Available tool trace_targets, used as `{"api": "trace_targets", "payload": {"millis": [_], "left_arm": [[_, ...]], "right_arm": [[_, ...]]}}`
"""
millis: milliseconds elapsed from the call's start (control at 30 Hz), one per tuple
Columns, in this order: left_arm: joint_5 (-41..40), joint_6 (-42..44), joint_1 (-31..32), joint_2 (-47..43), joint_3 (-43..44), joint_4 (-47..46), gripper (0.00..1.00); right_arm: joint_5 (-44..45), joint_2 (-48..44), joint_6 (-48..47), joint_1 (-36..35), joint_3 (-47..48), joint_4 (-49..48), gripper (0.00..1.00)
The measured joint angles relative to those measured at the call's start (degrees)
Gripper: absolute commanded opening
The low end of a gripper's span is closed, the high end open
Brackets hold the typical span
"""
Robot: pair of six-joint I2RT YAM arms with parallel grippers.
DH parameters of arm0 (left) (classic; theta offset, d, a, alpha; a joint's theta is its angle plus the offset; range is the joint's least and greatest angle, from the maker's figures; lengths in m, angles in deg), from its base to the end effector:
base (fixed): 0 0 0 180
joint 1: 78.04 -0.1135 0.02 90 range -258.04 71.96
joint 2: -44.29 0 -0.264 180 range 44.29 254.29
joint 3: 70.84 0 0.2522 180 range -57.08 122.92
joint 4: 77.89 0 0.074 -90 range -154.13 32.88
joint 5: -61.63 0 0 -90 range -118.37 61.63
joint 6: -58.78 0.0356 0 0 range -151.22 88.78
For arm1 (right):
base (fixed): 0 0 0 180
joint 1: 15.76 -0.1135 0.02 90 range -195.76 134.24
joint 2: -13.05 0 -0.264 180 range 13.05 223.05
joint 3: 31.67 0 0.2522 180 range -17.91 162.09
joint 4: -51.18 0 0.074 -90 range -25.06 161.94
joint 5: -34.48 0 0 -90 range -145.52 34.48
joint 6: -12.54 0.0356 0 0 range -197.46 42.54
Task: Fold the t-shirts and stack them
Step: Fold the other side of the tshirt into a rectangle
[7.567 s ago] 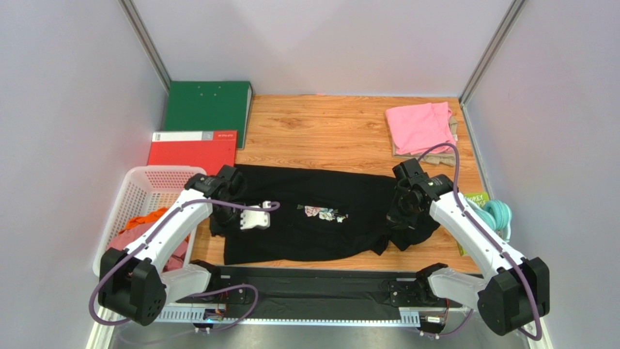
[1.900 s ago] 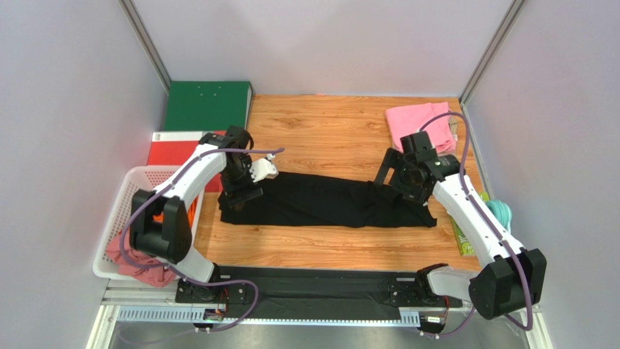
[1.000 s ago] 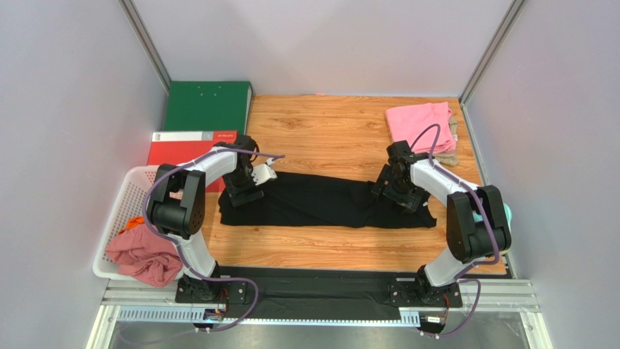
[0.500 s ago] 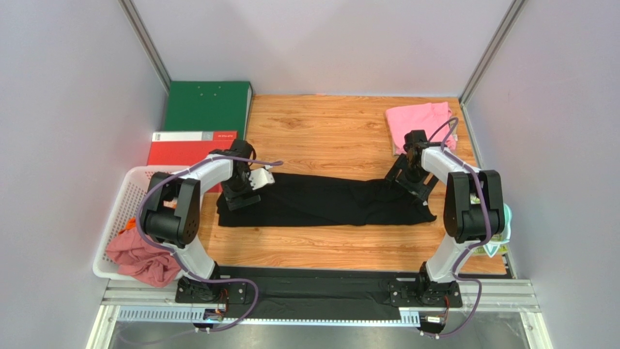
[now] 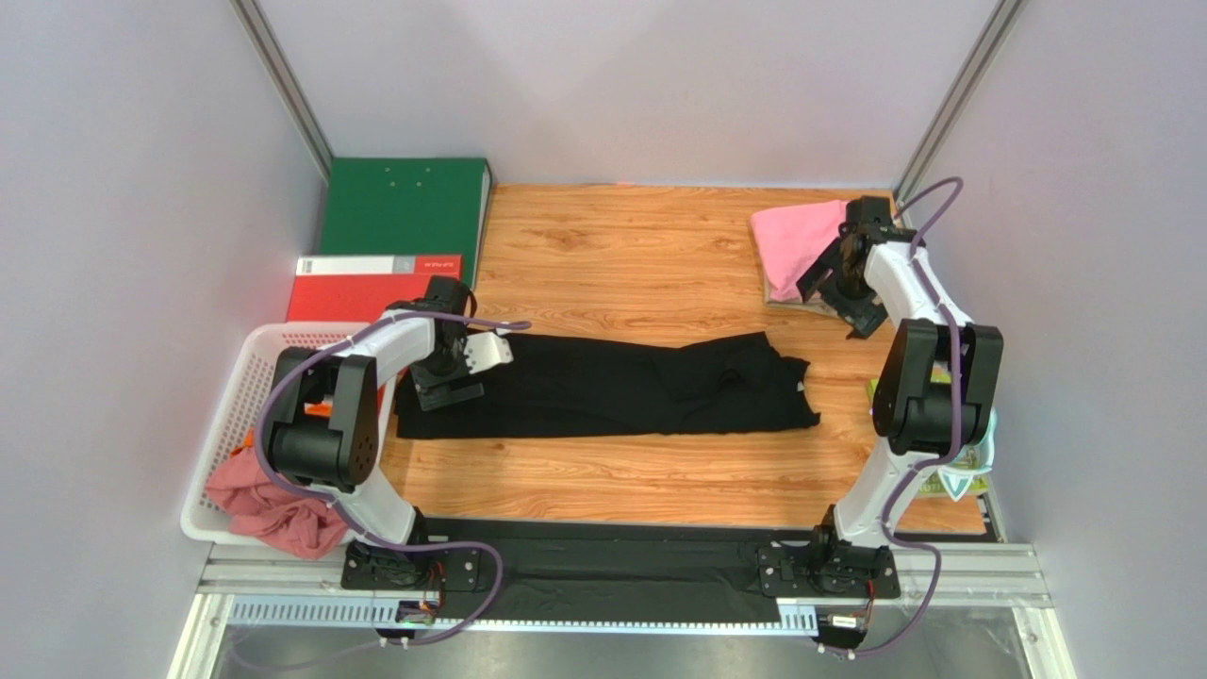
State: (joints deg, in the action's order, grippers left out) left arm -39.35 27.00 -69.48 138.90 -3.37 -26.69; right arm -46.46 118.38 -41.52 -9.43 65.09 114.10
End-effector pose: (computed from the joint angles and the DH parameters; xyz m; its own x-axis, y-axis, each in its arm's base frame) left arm 0.2855 -0.0361 0.1549 -0.4182 0.9069 0.0521 0.8802 0.3904 0.2700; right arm 0.3709 -0.0468 0.2270 -0.6700 0.6575 -0.3447 0.6816 0.7288 0.0654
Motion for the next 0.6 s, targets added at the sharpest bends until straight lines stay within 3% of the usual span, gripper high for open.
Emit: {"api": "trace_targets", "payload": {"millis": [200,433,600], "left_arm": [[-0.3,0.6,-0.1,-0.3,-0.1,0.1,0.99],[0.4,0.7,-0.4,-0.6,-0.1,0.8,0.99],[0.9,0.7,-0.4,-0.8,-0.1,1.6,0.99]], "right_arm": [[-0.4,-6.8,-0.6,-3.5,-0.4,0.7,1.00],[-6.9,-27.6,2.4,-18.3,-21.9,1.0,1.00],[-9.6,-31.1,4.6,-20.6,-30.6,2.0,1.00]]}}
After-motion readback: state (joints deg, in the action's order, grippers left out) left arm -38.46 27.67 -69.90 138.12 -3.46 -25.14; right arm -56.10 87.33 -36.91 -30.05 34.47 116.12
